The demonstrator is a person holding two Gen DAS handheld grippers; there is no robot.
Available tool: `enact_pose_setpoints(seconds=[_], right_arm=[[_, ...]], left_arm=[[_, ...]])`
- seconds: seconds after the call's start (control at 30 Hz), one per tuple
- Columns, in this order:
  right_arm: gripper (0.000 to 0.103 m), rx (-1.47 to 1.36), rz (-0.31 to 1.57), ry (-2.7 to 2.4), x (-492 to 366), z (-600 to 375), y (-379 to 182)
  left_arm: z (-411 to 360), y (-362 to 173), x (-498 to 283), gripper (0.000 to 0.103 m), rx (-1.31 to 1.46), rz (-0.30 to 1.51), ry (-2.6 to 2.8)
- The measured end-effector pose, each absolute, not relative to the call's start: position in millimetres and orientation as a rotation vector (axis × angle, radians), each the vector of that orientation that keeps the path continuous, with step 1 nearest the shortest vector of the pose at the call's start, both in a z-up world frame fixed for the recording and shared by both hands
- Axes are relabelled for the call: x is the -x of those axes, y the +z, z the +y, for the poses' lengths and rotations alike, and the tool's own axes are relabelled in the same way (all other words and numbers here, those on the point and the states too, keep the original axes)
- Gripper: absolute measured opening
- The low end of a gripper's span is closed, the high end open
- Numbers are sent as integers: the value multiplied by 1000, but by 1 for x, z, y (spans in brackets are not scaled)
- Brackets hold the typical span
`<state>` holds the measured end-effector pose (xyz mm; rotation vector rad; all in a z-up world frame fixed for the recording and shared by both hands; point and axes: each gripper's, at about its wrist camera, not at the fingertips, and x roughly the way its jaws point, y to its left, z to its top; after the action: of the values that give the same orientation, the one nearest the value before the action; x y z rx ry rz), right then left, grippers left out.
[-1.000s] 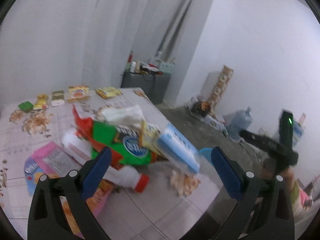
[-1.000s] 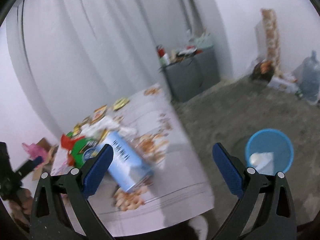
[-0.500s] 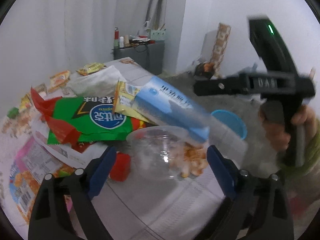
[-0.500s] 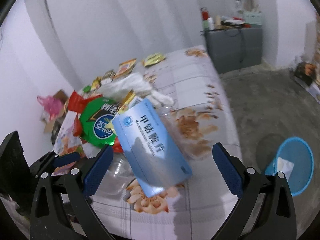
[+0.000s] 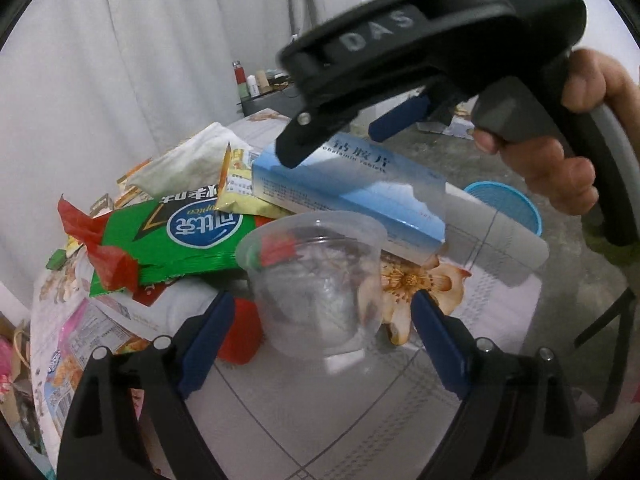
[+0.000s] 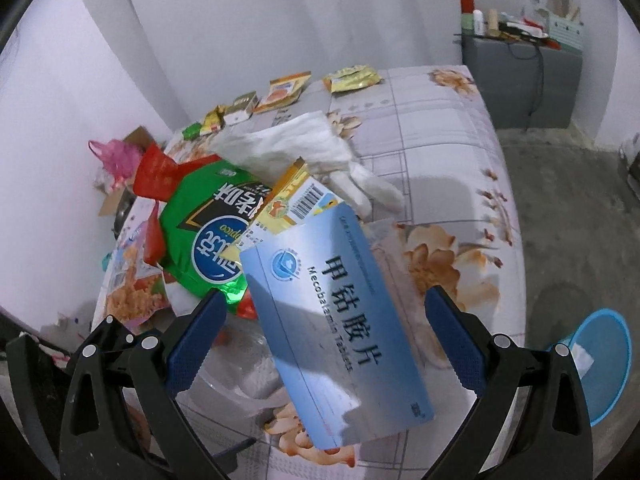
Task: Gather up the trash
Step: 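Grasp the clear plastic cup with the left gripper while the right gripper grasps the blue medicine box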
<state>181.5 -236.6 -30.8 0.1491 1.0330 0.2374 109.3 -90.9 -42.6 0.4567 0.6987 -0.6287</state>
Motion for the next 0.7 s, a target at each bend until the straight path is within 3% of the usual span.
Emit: enact_pose_setpoints(seconds=[0.37, 0.53, 0.7], right_arm=[[95, -148, 1097, 240, -192, -232, -41], [81, -167, 1117, 229, -193, -234, -44], [78, -185, 1115, 224, -190, -236, -43]], left_arm=[[-112, -51, -112, 77, -507, 689, -556], [-114, -52, -114, 69, -506, 693, -545], [-111, -51, -114, 69, -486, 696, -550]])
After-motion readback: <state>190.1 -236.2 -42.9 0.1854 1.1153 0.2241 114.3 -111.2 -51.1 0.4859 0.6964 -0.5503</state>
